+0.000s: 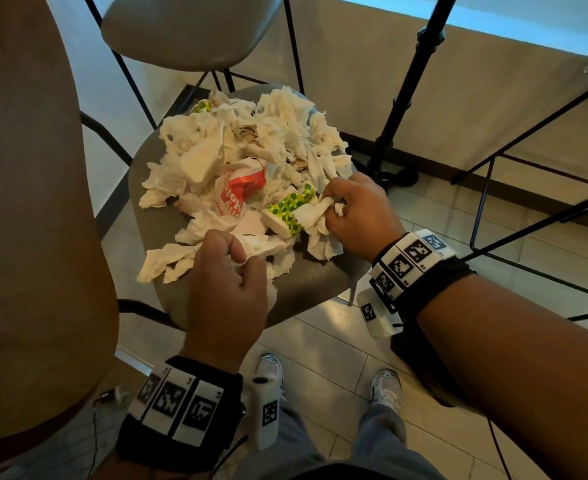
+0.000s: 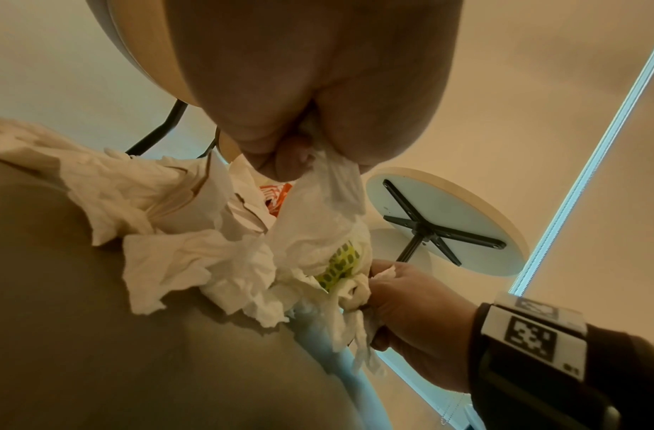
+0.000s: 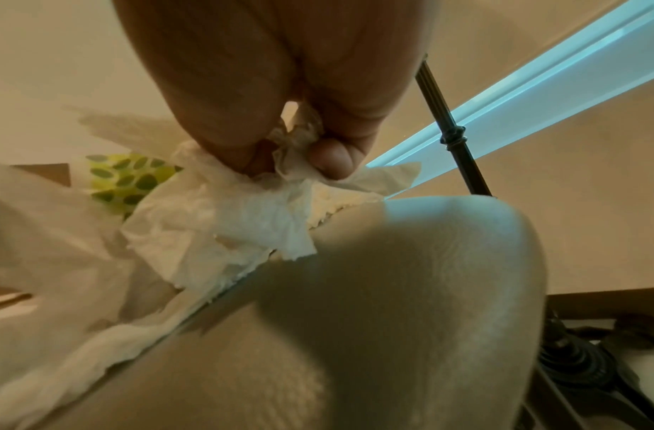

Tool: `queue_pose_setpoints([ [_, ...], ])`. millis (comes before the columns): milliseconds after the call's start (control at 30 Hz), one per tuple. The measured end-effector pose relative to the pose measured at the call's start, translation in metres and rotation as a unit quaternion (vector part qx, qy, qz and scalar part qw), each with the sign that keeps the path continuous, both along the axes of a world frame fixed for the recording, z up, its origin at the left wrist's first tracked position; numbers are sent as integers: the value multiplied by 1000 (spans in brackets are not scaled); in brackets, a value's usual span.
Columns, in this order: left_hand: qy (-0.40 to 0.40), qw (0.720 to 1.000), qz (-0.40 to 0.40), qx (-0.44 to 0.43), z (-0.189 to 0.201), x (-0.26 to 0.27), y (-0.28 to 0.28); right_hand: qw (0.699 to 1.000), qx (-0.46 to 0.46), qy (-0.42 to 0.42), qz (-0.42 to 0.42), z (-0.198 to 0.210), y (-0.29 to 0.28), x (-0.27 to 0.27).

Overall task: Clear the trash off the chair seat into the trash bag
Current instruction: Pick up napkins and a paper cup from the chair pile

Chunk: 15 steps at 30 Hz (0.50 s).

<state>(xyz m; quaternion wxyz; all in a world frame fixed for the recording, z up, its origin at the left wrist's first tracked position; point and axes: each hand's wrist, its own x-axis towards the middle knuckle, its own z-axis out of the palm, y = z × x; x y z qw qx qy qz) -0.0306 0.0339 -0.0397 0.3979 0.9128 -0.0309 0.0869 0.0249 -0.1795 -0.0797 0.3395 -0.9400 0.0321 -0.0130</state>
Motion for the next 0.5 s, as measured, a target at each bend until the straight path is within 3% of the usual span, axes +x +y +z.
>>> queue_pose_setpoints([
  [500, -15, 1000, -9, -6, 3, 1, -6, 999, 5, -20, -32, 4, -8, -2],
])
